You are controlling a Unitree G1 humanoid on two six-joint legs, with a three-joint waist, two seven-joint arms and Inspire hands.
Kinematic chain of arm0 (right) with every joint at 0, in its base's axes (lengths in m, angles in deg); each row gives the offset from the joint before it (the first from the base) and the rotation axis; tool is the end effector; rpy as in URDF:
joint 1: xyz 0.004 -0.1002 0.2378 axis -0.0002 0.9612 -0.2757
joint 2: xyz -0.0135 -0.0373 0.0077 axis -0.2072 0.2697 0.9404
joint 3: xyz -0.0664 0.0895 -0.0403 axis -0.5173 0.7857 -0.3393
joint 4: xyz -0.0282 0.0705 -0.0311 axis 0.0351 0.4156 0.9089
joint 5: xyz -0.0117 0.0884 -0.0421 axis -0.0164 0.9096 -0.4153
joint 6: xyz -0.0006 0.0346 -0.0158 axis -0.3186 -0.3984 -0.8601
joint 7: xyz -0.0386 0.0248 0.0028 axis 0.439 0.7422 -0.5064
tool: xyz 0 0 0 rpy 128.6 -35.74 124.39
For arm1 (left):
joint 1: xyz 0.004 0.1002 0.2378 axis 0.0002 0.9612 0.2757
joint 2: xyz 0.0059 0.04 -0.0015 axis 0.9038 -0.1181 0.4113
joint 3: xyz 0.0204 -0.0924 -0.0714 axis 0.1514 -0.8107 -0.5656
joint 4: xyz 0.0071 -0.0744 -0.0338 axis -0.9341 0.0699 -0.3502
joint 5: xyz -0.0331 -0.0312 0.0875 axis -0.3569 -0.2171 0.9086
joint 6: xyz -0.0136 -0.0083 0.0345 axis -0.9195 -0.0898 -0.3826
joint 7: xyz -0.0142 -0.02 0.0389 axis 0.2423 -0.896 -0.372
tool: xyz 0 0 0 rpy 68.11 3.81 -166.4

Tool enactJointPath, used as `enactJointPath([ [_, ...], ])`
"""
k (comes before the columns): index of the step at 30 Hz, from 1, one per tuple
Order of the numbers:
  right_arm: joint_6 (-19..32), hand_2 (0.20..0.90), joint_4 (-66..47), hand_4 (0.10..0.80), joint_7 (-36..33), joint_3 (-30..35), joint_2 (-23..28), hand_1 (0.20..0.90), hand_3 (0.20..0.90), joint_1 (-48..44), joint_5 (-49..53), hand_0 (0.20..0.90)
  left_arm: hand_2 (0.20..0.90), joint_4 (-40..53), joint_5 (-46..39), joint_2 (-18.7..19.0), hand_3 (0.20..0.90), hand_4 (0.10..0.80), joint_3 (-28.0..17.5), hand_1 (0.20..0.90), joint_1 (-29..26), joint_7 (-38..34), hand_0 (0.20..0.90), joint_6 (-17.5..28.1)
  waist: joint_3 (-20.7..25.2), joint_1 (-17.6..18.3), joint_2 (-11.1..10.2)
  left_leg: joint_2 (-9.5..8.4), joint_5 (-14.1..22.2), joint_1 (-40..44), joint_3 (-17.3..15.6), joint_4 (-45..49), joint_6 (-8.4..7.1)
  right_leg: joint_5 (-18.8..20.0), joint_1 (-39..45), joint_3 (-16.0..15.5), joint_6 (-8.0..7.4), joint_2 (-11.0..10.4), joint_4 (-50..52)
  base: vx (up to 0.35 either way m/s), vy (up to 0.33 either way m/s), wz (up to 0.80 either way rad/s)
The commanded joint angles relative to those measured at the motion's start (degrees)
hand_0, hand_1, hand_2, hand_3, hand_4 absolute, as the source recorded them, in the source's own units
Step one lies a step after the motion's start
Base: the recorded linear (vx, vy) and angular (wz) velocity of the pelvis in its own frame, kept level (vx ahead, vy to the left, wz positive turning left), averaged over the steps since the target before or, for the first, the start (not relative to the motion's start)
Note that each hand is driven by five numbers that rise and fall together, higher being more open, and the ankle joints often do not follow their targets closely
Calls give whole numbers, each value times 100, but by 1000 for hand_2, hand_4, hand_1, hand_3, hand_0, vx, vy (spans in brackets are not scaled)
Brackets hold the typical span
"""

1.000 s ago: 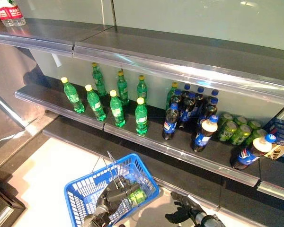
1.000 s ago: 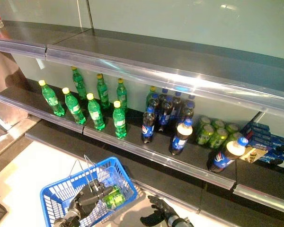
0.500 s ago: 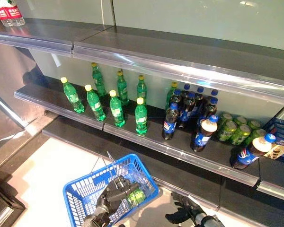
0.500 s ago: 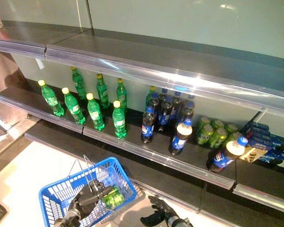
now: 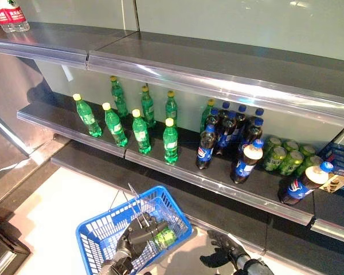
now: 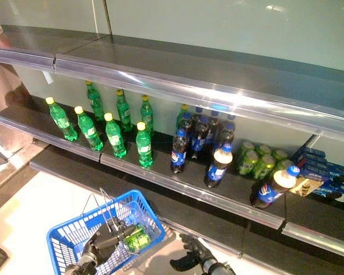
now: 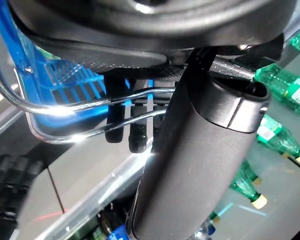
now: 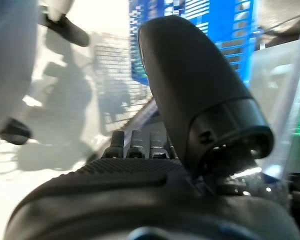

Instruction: Pick up the drink and place into the basket.

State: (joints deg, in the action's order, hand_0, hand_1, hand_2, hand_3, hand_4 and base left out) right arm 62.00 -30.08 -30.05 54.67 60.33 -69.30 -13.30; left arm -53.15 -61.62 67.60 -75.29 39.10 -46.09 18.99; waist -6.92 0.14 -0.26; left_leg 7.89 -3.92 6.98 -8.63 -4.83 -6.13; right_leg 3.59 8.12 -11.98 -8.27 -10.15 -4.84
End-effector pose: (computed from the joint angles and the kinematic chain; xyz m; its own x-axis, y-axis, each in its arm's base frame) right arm 0.1153 -0.1947 -0.0820 0.6898 0.2211 -0.6894 -0.3991 0.9106 -0.1073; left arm 0.0934 0.2055 -0.0862 0.8747 -0.2358 -0.4234 -0.1011 0.7657 -0.6352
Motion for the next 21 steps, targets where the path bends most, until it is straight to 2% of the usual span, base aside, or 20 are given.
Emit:
enactJointPath([
  [1, 743, 900, -904, 800, 186, 389, 157, 900, 900, -412, 371, 900, 300, 1112, -403, 59, 200, 100, -551, 300, -998, 900, 300, 1030, 138, -103, -170, 163, -119, -31, 210, 106, 55, 323, -109, 47, 93, -340, 230, 0, 0, 0],
  [8, 1014, 900, -1786, 800, 630, 926, 456, 900, 900, -403, 195, 900, 300, 1267, -300, 83, 200, 100, -720, 300, -902, 880, 300, 895, 181, -71, -225, 184, -94, -11, 155, 95, 66, 311, -132, 61, 55, -343, 246, 2, -4, 0],
  [13, 1225, 900, -2448, 800, 1472, 1382, 685, 900, 900, -461, 816, 900, 300, 1220, -212, 64, 200, 100, -858, 300, -917, 910, 300, 824, 219, -44, -263, 207, -71, 8, 119, 92, 62, 307, -139, 81, 25, -348, 247, 0, 0, 0],
  [21, 1453, 900, -3185, 800, 2724, 1901, 770, 900, 900, -559, 1994, 900, 300, 1239, -112, 33, 200, 100, -980, 300, -876, 952, 300, 739, 277, -29, -279, 232, -35, 19, 88, 94, 42, 283, -144, 103, -11, -360, 239, 0, 0, 0],
])
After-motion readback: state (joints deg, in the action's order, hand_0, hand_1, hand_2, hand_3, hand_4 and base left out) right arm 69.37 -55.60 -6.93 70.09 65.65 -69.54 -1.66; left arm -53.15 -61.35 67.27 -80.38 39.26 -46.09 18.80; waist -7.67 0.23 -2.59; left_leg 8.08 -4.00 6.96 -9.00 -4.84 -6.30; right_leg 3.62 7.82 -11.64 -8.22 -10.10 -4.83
